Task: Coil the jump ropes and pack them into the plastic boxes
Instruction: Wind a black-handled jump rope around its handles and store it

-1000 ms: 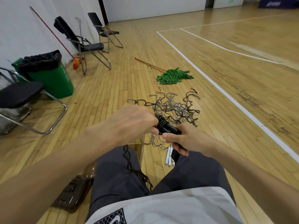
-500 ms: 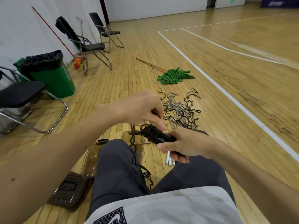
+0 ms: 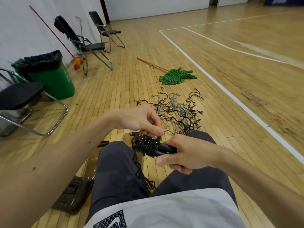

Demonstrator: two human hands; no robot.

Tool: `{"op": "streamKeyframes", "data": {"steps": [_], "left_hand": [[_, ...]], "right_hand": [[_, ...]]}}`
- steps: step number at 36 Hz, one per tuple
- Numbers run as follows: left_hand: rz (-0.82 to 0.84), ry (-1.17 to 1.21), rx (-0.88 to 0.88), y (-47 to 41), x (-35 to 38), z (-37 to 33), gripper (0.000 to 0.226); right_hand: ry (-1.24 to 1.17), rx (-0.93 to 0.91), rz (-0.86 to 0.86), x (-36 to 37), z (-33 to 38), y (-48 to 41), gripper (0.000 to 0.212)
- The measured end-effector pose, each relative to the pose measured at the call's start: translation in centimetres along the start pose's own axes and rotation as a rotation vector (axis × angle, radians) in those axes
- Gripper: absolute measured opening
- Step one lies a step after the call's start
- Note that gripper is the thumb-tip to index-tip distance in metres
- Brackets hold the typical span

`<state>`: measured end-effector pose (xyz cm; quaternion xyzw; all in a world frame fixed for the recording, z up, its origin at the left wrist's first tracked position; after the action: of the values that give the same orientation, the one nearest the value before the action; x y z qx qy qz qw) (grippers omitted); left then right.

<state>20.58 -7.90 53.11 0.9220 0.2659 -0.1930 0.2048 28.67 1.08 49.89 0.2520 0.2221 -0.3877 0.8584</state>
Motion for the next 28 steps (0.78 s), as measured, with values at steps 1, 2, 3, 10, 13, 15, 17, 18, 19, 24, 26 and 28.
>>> {"op": "streamKeyframes", "data": {"steps": [1, 2, 3, 10, 13, 15, 17, 18, 19, 24, 26, 28], "left_hand": [[0.002, 0.047, 0.022, 0.2, 0.2, 0.1, 0.015], [0.006, 0.099, 0.039, 0.3, 0.3, 0.4, 0.019], [0.016, 0.158, 0.045, 0.4, 0.5, 0.6, 0.025], [0.094, 0.428, 0.060, 0.9, 1.8, 2.1, 0.035], [0.048, 0.497, 0.045, 1.2, 1.8, 2.7, 0.036], [0.006, 0.544, 0.037, 1.5, 1.8, 3.0, 0.021], [-0.057, 0.586, 0.008, 1.7, 1.7, 3.4, 0.021], [-0.087, 0.586, -0.008, 1.7, 1.7, 3.6, 0.025], [-0.113, 0.566, -0.020, 1.8, 1.7, 3.7, 0.028], [-0.230, 0.555, -0.070, 2.2, 1.8, 5.0, 0.029], [-0.240, 0.577, -0.065, 2.3, 2.2, 5.2, 0.031], [-0.278, 0.612, -0.065, 2.4, 2.3, 5.2, 0.028]], "right_hand": [[-0.019, -0.014, -0.013, -0.1, 0.1, 0.1, 0.044], [-0.038, -0.031, -0.023, -0.1, 0.3, 0.1, 0.045], [-0.060, -0.052, -0.026, 0.0, 0.5, 0.2, 0.046], [-0.356, -0.161, 0.047, 0.7, 1.3, 0.4, 0.005], [-0.444, -0.194, 0.076, 1.0, 1.6, 0.3, 0.010], [-0.516, -0.188, 0.073, 1.2, 1.7, 0.0, 0.012], [-0.566, -0.174, 0.077, 1.3, 1.8, -0.1, 0.008], [-0.576, -0.170, 0.078, 1.4, 1.9, -0.1, 0.006], [-0.574, -0.166, 0.069, 1.4, 1.9, -0.1, 0.006], [-0.497, -0.132, -0.056, 0.8, 0.9, -0.7, 0.018], [-0.451, -0.138, -0.111, 0.7, 0.8, -0.8, 0.018], [-0.400, -0.154, -0.174, 0.5, 0.8, -0.9, 0.021]]}}
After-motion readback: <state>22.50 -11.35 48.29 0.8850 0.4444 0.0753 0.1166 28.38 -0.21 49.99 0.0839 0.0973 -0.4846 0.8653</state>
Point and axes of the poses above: each hand's wrist, its own y-axis away from the middle knuckle, its own x-axis out of the palm, z = x × y, the point moved 7 cm from there along -y, towards the middle knuckle, and after that the axes turned 3 degrees about -z, right-handed, at the moved point
